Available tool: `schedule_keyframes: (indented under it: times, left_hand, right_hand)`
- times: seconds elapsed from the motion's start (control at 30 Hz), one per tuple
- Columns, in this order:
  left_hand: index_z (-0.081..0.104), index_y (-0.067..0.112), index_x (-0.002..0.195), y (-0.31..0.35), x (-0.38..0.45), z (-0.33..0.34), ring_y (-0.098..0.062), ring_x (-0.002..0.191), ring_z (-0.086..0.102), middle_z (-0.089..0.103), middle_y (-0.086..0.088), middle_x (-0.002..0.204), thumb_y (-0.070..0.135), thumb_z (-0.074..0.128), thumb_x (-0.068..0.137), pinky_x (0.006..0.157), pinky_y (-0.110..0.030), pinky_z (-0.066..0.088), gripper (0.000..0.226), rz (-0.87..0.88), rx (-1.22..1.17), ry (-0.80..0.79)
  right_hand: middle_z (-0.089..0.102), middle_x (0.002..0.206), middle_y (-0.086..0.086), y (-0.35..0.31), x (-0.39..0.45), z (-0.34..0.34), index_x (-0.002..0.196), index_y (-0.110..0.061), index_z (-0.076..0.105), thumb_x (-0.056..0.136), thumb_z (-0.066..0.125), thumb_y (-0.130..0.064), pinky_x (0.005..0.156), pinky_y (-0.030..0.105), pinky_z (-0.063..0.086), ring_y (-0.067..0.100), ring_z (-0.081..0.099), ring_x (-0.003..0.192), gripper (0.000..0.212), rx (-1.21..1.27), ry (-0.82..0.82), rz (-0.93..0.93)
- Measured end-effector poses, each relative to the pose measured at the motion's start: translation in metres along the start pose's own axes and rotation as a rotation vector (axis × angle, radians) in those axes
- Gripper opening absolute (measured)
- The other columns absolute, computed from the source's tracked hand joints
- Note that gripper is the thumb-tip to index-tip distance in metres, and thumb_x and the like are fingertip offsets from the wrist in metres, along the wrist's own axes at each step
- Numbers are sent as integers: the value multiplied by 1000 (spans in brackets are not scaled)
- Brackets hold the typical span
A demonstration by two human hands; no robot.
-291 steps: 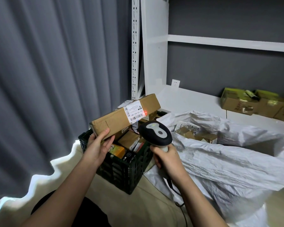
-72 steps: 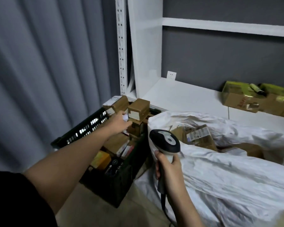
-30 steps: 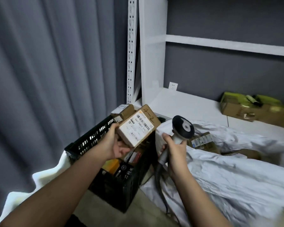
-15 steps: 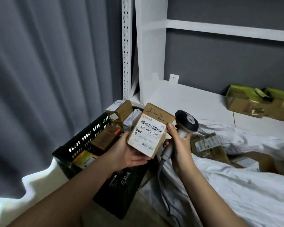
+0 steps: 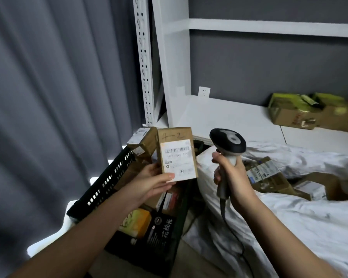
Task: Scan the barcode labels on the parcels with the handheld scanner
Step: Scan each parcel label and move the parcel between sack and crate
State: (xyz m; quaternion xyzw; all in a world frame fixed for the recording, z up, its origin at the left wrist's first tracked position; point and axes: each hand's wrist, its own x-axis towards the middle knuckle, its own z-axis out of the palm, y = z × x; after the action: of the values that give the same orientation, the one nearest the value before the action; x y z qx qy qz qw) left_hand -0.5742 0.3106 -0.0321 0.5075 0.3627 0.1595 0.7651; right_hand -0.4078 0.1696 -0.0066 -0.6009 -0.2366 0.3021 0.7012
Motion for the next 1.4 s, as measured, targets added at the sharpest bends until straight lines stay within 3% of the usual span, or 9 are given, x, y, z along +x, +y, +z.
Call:
schedule_keyframes:
  times: [0.1,0.23,0.33,0.43,0.53,0.8,0.93,1.07,1.4]
  left_hand:
    - [32,6,139,-8,2,-12,-23,100,69,66,-11,117,0,78,72,84,-32,57,81,27,-47,109]
    - [33,10,139,-23,5,-20,-20,101,69,67,-11,117,-2,79,70,86,-32,57,84,52,-139,195]
    - [43,7,132,-27,11,-18,-19,101,69,68,-10,114,-2,78,70,86,-30,57,73,67,-155,205]
    - [53,9,121,-17,18,-12,-20,102,68,68,-10,114,-3,77,71,88,-30,56,57,98,-150,192]
    - [59,12,110,-10,23,-7,-19,102,68,69,-9,113,-4,75,74,82,-25,56,43,131,-123,200]
    - [55,8,118,-13,28,-11,-22,107,66,67,-12,118,-4,75,73,92,-34,54,51,92,-122,189]
    - [58,14,104,-14,25,-13,-24,109,64,67,-12,117,-6,73,75,95,-35,53,38,97,-114,189]
    - [59,14,104,-14,25,-14,-23,108,65,67,-11,117,-5,73,76,91,-32,54,37,104,-105,196]
    - [59,16,102,-14,24,-14,-21,107,65,67,-10,117,-4,73,76,89,-29,54,35,105,-95,192]
  right_hand:
    - [43,54,5,8,-25,5,92,-5,51,88,67,-15,41,25,30,15,33,38,20,47,-78,14]
    - [37,48,10,20,-45,14,80,-1,51,74,73,-21,38,23,28,15,31,34,30,74,-246,95]
    - [37,49,14,28,-51,17,61,-6,49,70,73,-30,40,26,29,19,30,36,36,20,-310,89]
    - [41,45,9,27,-55,15,55,-10,47,66,69,-41,43,28,30,19,31,36,40,-79,-348,57]
    - [41,44,6,21,-56,12,57,-9,45,68,67,-42,46,31,30,20,31,39,41,-138,-366,19]
    - [40,44,5,13,-56,4,55,-15,45,69,67,-41,47,29,30,20,31,40,36,-194,-315,-12]
    - [39,45,7,13,-58,6,54,-15,46,75,65,-33,46,27,31,19,31,39,34,-182,-351,-13]
    - [40,45,7,14,-59,10,53,-15,47,70,67,-39,46,29,31,19,31,38,35,-166,-369,-3]
    - [39,46,8,17,-58,10,68,-3,45,67,69,-38,41,26,32,18,30,37,42,-84,-363,14]
